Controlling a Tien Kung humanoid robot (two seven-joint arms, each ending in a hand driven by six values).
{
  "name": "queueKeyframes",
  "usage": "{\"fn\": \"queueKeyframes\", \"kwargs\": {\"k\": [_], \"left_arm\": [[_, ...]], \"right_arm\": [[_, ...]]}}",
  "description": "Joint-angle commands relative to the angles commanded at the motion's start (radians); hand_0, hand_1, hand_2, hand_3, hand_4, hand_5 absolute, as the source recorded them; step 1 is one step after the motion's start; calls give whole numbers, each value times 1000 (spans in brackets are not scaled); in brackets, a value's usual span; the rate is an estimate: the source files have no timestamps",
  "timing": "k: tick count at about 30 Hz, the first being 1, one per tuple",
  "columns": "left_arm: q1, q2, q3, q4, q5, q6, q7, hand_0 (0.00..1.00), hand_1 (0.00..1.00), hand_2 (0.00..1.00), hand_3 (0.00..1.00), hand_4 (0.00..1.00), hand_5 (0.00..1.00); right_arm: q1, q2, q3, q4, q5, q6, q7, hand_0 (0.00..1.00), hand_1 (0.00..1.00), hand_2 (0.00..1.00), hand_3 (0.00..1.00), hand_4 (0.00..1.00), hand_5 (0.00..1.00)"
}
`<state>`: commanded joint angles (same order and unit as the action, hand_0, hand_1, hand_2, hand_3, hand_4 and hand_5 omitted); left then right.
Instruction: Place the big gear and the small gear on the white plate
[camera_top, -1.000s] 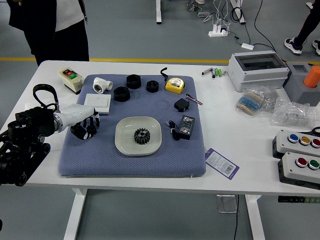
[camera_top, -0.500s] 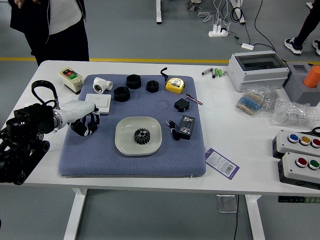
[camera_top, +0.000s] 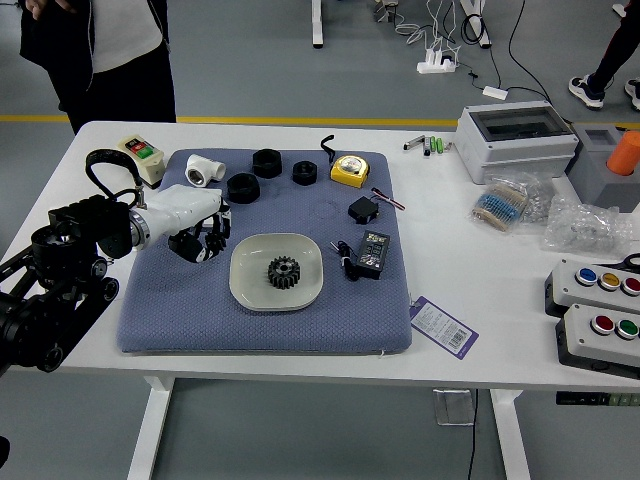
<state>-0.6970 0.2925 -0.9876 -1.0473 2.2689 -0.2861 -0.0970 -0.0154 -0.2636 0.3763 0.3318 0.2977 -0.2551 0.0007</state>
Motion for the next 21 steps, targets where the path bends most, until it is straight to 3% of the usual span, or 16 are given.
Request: {"fn": "queueKeyframes", "kwargs": {"k": [13,17,18,21], "left_arm": [[4,13,113,-72,-22,-35,16,327,389,452,518,646,2],[7,18,136,-79,-14,-66,21,327,389,452,518,646,2],[8,19,139,-80,-15,-71,22,346,414,483,550,878,38],[12,23,147,-90,-21,-89,25,346,414,483,550,878,38]], "right_arm": [[0,-1,-1,1,0,0,0,706,734,782,610,837,696],[-2,0,-2,0,1,1,1,706,734,782,610,837,696],[-3,0,-2,0,1,1,1,706,734,782,611,837,697],[-5,0,-4,0,2,1,1,706,734,782,611,837,697]]}}
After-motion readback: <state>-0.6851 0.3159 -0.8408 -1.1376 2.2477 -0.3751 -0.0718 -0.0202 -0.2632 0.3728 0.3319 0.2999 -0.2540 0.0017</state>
